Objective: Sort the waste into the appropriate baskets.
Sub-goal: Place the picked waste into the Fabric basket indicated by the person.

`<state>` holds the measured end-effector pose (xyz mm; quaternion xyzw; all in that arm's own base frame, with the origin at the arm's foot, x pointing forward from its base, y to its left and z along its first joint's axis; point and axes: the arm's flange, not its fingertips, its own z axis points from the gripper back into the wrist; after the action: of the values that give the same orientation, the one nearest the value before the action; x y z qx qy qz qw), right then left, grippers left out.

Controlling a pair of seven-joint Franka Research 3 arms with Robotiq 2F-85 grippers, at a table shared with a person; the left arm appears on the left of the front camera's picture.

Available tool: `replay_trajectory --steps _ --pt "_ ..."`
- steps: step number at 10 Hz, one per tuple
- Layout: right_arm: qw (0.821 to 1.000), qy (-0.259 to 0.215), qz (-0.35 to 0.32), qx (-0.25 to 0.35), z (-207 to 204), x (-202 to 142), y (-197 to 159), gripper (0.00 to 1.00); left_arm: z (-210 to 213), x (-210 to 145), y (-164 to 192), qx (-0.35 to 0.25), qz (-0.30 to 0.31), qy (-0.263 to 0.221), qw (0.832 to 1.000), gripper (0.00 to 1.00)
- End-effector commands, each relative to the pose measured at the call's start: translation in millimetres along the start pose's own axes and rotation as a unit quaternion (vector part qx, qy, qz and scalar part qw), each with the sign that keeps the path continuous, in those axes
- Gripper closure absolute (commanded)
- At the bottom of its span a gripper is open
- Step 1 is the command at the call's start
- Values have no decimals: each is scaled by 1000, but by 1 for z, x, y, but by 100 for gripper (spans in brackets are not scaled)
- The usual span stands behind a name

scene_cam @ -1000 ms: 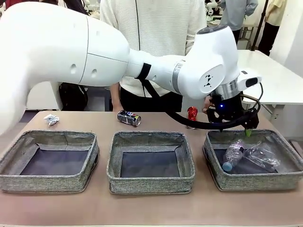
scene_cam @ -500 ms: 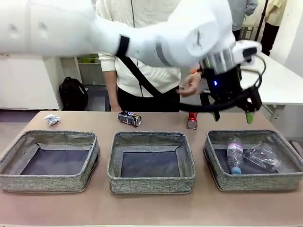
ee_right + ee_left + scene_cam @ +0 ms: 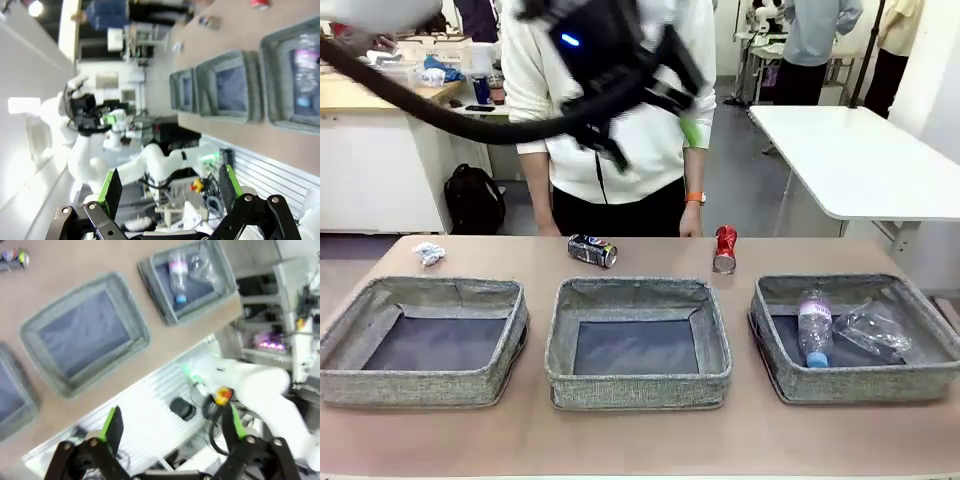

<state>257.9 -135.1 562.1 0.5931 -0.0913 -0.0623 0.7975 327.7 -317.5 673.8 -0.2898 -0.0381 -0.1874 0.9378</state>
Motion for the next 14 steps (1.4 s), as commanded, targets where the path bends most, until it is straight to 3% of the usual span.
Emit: replay_trajectory --steps 1,2,5,7,11,12,14 --pt "997 58 32 28 -28 16 3 0 38 -10 58 -65 23 18 997 0" --pt "997 65 40 24 -44 21 7 0 65 -14 86 -83 55 29 995 0" --pt "991 113 34 60 -48 29 12 0 147 -75 171 -269 99 53 957 0" --pt "994 84 16 74 -38 37 11 0 170 -147 214 -341 111 -36 933 0" --pt "985 23 -27 170 -23 52 3 0 142 -233 235 -341 103 -46 933 0" --pt "993 48 8 106 -25 44 0 0 170 -207 233 -351 111 -40 929 0" --pt "993 48 8 106 -25 44 0 0 170 -207 233 -351 111 -40 929 0"
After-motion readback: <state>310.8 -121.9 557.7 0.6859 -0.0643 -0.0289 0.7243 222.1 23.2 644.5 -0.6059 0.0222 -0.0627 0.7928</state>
